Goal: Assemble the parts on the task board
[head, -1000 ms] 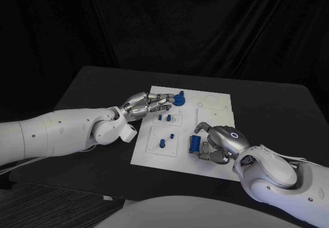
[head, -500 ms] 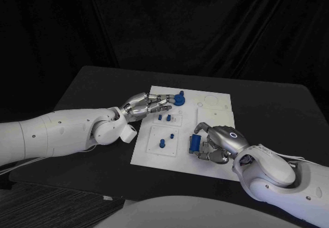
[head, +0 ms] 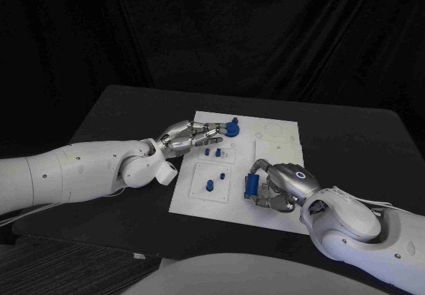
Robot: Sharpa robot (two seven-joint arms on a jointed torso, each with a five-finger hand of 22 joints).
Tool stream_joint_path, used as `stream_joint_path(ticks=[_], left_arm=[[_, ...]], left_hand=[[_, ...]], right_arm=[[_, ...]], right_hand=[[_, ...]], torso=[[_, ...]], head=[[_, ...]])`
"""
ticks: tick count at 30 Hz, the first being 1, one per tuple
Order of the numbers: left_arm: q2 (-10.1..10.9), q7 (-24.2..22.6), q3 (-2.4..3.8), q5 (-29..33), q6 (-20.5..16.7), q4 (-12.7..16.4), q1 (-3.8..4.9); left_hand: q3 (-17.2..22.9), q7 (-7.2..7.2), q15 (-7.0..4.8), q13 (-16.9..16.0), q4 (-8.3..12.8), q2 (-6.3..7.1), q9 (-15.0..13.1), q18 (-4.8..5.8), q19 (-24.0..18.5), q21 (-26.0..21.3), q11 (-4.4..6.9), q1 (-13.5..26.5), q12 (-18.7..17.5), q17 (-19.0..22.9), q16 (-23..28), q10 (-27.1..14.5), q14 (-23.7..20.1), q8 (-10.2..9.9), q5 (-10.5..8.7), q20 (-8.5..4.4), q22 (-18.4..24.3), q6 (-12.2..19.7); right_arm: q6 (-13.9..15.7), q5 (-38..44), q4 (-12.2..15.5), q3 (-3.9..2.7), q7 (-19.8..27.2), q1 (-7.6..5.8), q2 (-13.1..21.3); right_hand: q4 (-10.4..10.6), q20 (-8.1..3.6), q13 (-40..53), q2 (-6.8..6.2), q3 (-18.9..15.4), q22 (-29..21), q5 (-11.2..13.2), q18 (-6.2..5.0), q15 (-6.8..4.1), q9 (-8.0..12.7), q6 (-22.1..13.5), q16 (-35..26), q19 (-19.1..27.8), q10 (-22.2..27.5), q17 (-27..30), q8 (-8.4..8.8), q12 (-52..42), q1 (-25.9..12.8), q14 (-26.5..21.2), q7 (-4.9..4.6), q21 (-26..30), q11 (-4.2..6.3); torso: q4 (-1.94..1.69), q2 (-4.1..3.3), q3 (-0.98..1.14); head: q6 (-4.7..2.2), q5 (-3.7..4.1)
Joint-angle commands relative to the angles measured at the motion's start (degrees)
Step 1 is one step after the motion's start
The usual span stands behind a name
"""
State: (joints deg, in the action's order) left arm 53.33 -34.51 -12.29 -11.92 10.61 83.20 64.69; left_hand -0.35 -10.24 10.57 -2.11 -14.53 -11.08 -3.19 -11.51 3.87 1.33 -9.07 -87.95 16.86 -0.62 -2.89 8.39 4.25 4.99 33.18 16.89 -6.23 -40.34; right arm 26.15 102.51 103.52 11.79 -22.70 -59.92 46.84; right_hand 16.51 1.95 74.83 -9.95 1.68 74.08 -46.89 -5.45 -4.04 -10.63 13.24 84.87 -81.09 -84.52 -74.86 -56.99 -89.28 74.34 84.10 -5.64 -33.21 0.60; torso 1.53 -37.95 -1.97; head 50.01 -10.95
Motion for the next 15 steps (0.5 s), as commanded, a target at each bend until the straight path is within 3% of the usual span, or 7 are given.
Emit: stream_joint_path(ticks=[1,11,15], left_arm=[[-0.1,-0.5,0.05,0.2,1.0,0.0,-0.11],[-0.2,-0.3,0.05,0.2,1.3,0.0,-0.19],[-0.2,-0.3,0.05,0.2,1.3,0.0,-0.22]], left_hand=[[3.0,-0.20,0.59,-0.5,0.3,-0.01,-0.7,2.17,0.7,1.0,-0.77,-0.9,1.2,-0.8,-1.0,-0.1,0.8,1.0,1.09,0.00,-1.1,-0.1],[3.4,-0.24,0.83,-0.5,0.4,0.07,-0.7,2.27,0.9,1.1,-0.82,-0.9,1.2,-0.8,-1.1,-0.1,1.0,1.0,1.09,0.02,-1.2,-0.2],[3.4,-0.25,0.87,-0.5,0.4,0.09,-0.7,2.30,1.0,1.1,-0.83,-0.8,1.2,-0.8,-1.2,0.0,1.0,1.0,1.09,0.02,-1.3,-0.2]], right_arm=[[0.4,0.1,-0.1,0.03,0.0,0.18,0.1],[3.8,-0.4,0.4,0.03,1.4,0.18,0.4],[5.2,-0.8,1.4,0.02,1.9,0.15,1.1]], right_hand=[[-0.2,-0.01,15.2,0.52,4.8,5.2,-4.5,-2.62,-0.19,-1.5,7.2,1.7,-0.5,-5.5,-9.5,-3.64,-0.7,1.2,4.7,0.37,-0.9,-0.02],[-0.2,-0.04,15.2,0.16,8.2,5.5,-7.3,-2.44,-0.16,-0.6,12.7,1.5,-0.7,-5.5,-9.4,-1.30,-0.7,0.3,4.6,0.60,-2.1,-0.15],[0.0,0.04,15.2,0.04,9.5,5.6,-9.9,-2.36,-0.03,-0.1,14.9,1.3,-0.8,-5.5,-9.1,0.37,-0.7,-1.3,4.6,0.67,-2.7,-0.33]], torso=[[0.03,0.00,0.00],[0.06,-0.02,0.00],[0.06,-0.03,0.02]], head=[[-0.01,0.02],[-0.01,-0.16],[-0.01,-0.24]])
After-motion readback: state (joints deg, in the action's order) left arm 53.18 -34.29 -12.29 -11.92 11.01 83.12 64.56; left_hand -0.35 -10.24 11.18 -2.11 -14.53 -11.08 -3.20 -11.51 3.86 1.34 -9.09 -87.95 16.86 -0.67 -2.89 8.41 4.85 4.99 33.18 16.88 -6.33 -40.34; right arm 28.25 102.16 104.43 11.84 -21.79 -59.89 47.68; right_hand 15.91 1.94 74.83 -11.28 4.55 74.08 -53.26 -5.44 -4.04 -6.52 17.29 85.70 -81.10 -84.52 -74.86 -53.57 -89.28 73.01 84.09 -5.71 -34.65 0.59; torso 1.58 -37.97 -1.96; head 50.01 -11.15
